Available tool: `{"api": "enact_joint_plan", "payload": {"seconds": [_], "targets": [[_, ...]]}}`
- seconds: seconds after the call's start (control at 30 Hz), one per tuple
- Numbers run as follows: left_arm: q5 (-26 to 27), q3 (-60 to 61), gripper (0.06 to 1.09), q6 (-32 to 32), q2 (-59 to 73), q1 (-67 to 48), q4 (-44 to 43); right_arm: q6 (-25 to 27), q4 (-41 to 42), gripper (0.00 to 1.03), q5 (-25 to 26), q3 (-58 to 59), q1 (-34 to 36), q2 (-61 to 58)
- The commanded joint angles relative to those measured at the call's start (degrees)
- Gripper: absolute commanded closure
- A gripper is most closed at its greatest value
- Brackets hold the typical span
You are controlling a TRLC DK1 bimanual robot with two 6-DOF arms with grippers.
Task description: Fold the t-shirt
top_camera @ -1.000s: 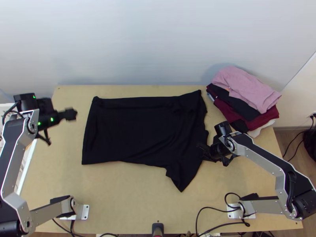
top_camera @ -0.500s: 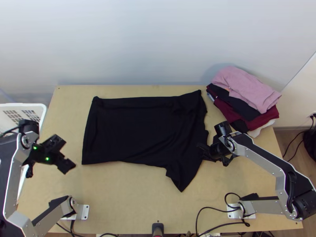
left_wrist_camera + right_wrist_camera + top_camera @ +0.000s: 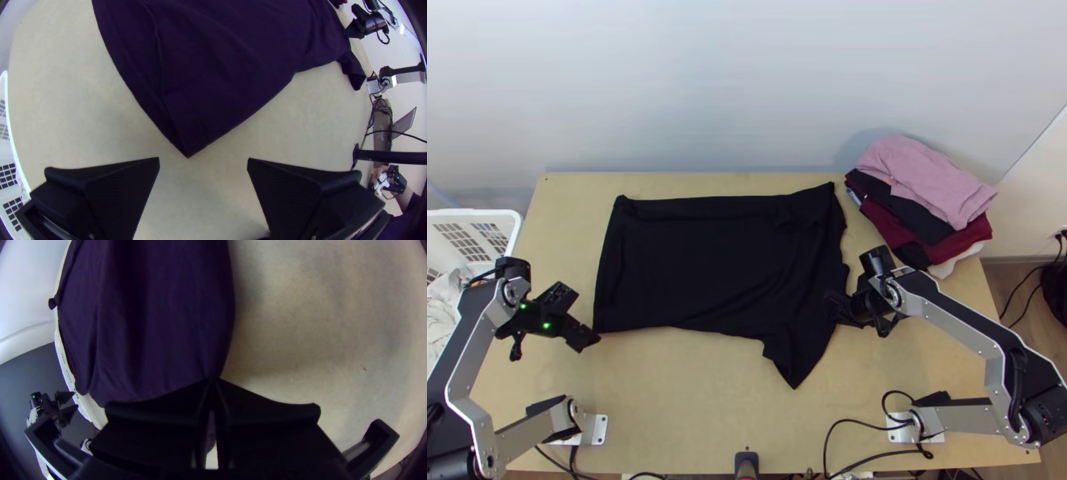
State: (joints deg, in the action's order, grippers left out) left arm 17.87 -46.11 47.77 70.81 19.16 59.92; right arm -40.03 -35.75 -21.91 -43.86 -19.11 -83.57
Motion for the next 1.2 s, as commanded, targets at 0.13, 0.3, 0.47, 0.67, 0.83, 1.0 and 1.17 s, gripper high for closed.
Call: {"api": "enact_joint_plan", "payload": {"seconds": [0.13, 0.3, 0.47, 0.67, 0.83, 1.0, 1.17], "targets": [[2.1, 1.6, 0.12, -3.6, 4.9, -1.2, -4.4, 0.0, 0.2, 1.00, 0.6, 1.5, -0.7, 1.3], [3.2, 1.7, 0.31, -5.4, 6.8, -2.8, -6.0, 0.1, 0.9, 1.00, 0.6, 1.4, -0.7, 1.2], [5.3, 2.1, 0.72, -8.0, 6.9, -4.2, -7.6, 0.0, 1.5, 1.00, 0.6, 1.5, -0.7, 1.0], [6.8, 0.9, 1.04, -9.8, 6.8, -4.6, -10.9, 0.0, 1.5, 1.00, 0.6, 2.0, -0.7, 1.0], [7.6, -4.5, 1.04, -14.6, 9.5, -4.6, -14.0, 0.0, 1.9, 1.00, 0.8, 2.7, -0.7, 1.0], [8.2, -10.6, 1.04, -19.1, 13.9, -5.4, -16.2, 0.0, 2.9, 1.00, 1.0, 3.5, -1.1, 1.0], [8.2, -15.1, 1.04, -21.8, 18.6, -7.8, -17.6, 0.0, 3.0, 1.00, 1.2, 3.6, -1.3, 1.0]]}}
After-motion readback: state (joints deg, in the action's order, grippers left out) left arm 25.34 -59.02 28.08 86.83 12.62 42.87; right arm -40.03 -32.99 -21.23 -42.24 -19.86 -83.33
